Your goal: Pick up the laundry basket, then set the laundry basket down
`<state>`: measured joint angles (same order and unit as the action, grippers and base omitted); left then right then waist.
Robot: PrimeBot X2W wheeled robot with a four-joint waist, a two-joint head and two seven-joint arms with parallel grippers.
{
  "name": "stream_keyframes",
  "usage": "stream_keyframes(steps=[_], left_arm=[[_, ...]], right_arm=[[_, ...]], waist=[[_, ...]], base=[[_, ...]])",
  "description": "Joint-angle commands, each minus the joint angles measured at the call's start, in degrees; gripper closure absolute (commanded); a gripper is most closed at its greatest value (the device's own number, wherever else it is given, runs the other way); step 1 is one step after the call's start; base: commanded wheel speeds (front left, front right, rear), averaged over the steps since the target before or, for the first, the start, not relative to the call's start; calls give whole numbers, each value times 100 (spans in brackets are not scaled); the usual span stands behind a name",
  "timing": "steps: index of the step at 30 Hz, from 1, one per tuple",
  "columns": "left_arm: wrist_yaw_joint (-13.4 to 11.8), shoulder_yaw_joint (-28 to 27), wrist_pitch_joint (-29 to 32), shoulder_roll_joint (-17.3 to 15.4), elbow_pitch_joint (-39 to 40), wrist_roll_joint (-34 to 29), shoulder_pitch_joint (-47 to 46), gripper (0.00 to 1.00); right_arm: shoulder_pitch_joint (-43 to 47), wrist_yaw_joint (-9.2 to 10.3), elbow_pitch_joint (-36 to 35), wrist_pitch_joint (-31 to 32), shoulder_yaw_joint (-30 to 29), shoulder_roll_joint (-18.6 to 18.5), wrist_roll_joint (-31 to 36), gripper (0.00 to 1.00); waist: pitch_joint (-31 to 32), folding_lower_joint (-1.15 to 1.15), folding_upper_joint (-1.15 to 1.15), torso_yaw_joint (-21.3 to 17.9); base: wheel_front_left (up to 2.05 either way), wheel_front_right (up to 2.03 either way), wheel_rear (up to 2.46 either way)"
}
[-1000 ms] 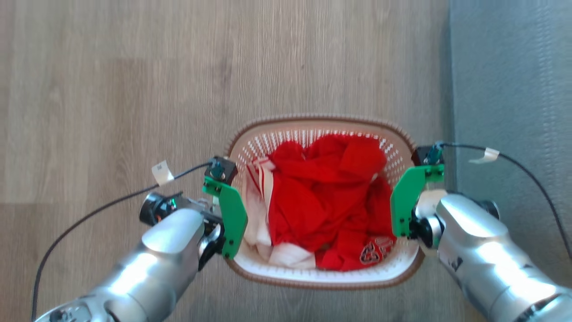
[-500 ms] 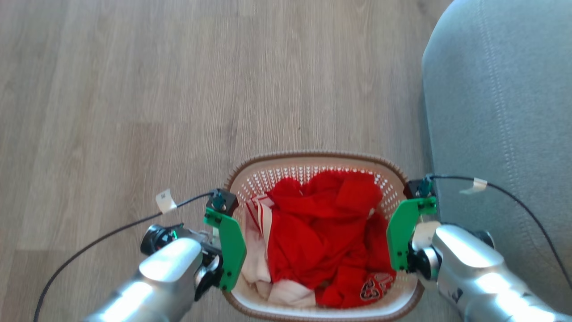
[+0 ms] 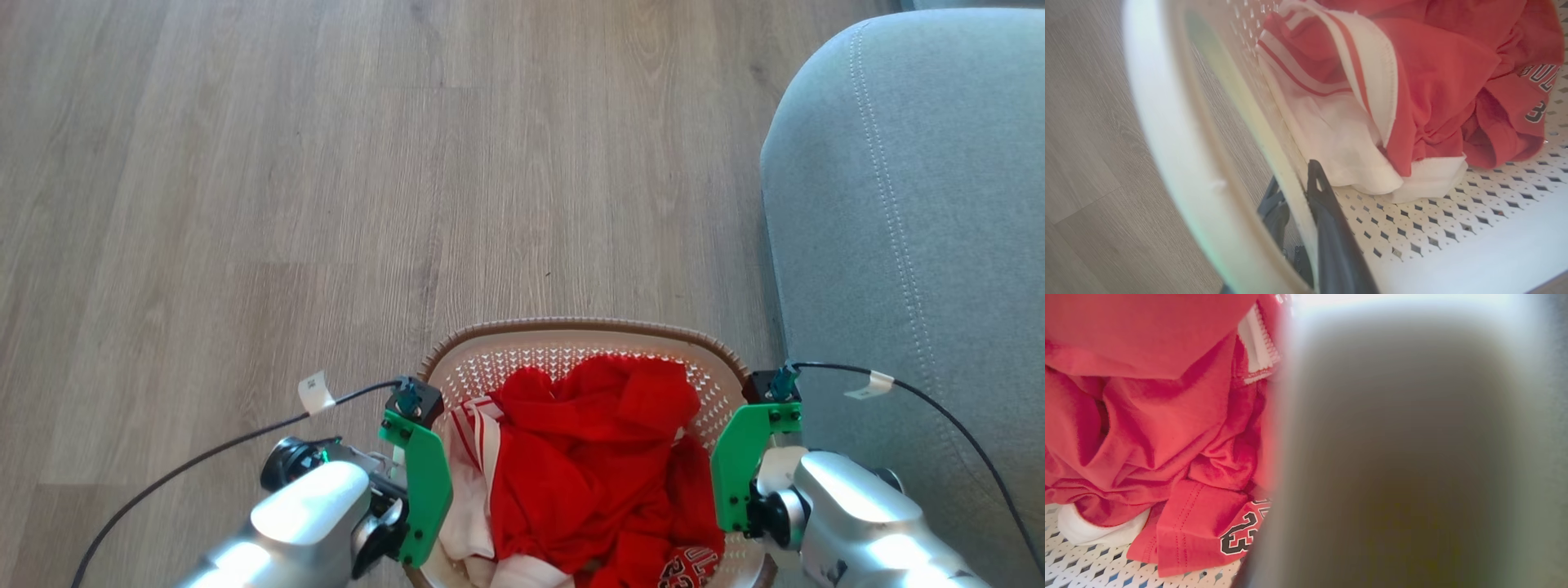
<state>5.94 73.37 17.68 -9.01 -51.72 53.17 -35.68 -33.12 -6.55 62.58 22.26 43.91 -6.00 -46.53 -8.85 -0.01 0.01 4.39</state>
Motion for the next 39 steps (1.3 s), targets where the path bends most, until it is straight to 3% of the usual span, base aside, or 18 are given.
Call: stream_keyframes(steps=[1,39], left_arm=[[154,-2,6,62,379,-170,-203,100],[-43,-24,95,34,619,-132,-79,100]], right_arm=[[-10,-94,-162,-116,165,155,149,100],[-5,-94,-139,-33,-94,239,443,100]], waist=[[-7,1,-1,10],[66,1,-1,63]], base=[[0,0,0],[0,0,0]])
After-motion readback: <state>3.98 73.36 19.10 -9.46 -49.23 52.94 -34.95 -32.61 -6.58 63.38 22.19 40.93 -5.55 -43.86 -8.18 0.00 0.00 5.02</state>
